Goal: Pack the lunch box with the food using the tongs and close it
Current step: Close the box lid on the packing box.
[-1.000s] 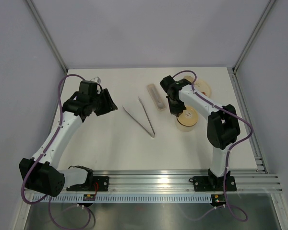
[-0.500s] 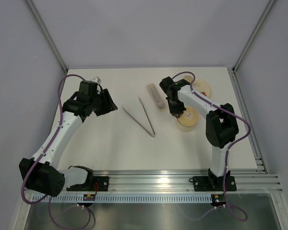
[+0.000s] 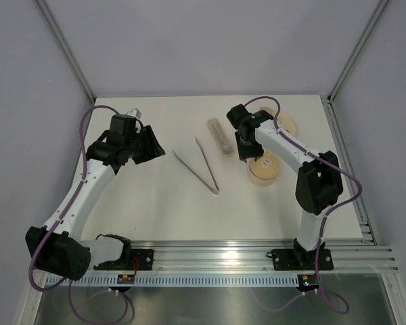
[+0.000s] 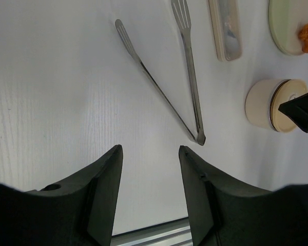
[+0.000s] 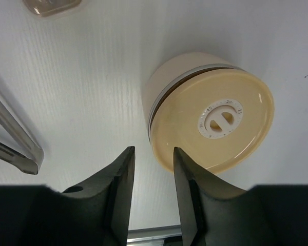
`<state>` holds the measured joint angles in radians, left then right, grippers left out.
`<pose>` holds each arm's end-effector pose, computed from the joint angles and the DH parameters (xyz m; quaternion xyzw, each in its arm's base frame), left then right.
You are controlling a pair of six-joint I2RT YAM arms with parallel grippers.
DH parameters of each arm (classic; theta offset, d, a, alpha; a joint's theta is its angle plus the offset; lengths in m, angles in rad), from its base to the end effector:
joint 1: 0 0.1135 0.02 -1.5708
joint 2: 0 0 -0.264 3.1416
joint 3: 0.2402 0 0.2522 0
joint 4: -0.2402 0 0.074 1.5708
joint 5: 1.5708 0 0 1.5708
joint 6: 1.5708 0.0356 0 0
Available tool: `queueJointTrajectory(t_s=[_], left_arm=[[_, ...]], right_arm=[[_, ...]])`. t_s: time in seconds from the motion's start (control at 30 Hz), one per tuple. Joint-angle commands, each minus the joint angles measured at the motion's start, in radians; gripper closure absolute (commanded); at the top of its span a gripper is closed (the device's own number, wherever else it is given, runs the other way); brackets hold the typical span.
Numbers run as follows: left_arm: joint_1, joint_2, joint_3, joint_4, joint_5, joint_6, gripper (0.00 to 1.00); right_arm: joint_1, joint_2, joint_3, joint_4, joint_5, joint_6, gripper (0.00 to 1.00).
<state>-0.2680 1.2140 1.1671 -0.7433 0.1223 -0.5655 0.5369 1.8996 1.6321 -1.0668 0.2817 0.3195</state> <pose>0.2421 -0.0710 0.3316 -0.1138 0.9163 -0.2054 0.3244 0.3339 0.1872 0.2513 -0.0902 0.9792 -0.0783 0.1641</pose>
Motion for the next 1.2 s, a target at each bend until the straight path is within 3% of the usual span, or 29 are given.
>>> queueJointTrajectory(t_s=[0.0,0.2,0.43,0.83,0.97,1.17], left_arm=[[-0.004,-0.033,-0.009,0.019,-0.019,0.009,0.49],[-0.005,-0.037,-0.009,0.015,-0.024,0.009,0.49],[-0.005,-0.037,-0.01,0.016,-0.02,0.007,0.49],[-0.004,-0.028,-0.014,0.015,-0.013,0.012,0.49],[-0.004,-0.025,-0.014,0.018,-0.013,0.012,0.49],[-0.005,-0.01,-0.011,0.028,0.0,0.009,0.49]], right_arm=[[0.008,-0.124,0.035,0.042,0.053,0.015,0.55],[-0.067,-0.201,-0.02,0.102,0.05,0.035,0.48],[-0.14,-0.218,-0.092,0.136,-0.012,0.038,0.31],[-0.18,-0.105,-0.308,0.292,-0.119,0.064,0.32],[-0.179,-0.137,-0.299,0.265,-0.127,0.056,0.34],[-0.18,-0.221,-0.151,0.153,-0.078,0.026,0.33]])
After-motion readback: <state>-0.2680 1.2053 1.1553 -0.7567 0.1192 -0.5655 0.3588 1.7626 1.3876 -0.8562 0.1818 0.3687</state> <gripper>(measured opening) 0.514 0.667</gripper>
